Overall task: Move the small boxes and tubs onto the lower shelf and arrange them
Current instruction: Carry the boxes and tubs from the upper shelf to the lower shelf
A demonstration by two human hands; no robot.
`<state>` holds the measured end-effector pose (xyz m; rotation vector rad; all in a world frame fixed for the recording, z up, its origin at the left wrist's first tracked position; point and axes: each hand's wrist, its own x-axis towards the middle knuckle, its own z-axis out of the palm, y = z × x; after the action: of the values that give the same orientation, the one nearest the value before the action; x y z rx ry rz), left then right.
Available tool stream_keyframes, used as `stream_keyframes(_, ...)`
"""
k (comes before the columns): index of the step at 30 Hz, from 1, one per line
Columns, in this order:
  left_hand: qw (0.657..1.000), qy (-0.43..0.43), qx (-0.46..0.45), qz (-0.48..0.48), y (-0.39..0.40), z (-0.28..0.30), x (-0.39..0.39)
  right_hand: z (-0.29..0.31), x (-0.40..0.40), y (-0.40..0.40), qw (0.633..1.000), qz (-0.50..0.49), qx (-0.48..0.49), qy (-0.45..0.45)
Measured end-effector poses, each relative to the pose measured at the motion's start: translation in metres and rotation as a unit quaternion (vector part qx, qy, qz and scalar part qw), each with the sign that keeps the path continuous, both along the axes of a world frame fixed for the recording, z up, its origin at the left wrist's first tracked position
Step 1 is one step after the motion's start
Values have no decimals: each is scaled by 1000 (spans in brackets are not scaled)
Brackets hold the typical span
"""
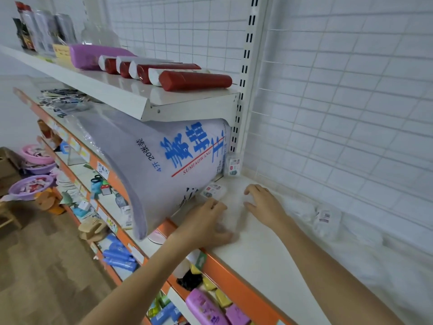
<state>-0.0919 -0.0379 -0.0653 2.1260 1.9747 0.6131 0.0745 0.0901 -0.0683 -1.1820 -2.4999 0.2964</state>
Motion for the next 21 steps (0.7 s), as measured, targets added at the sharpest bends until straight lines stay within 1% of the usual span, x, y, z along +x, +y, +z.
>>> stream_keyframes(2,999,-18,32,-9,1,0,-4,-1,14,-3,999,-27,12,23)
stream_keyframes(4,997,-60,45,-23,5,1,-8,-1,29,-6,998,-24,0,49)
stream_keyframes(5,995,-85,52,-32,6,1,-9,-1,35,-8,999,-14,-5,47)
stream_keyframes(8,982,-168,75,-33,9,-4,-8,4,40,-10,1000,16,1,0)
stream_keyframes(11,966,-253,61,-10,6,-9,-5,10,28,-7,998,-6,2,-70)
stream_keyframes(13,959,-281,38,11,5,-9,-4,10,20,-2,993,-26,-31,-108)
stream_keyframes(16,952,-304,23,17,5,-5,-4,7,12,10,986,-35,-55,-154)
stream_keyframes(17,954,-299,24,22,7,-4,-4,7,11,12,985,-39,-43,-160)
stream_keyframes(21,966,-255,22,38,10,-6,-6,9,13,8,979,-25,59,-195)
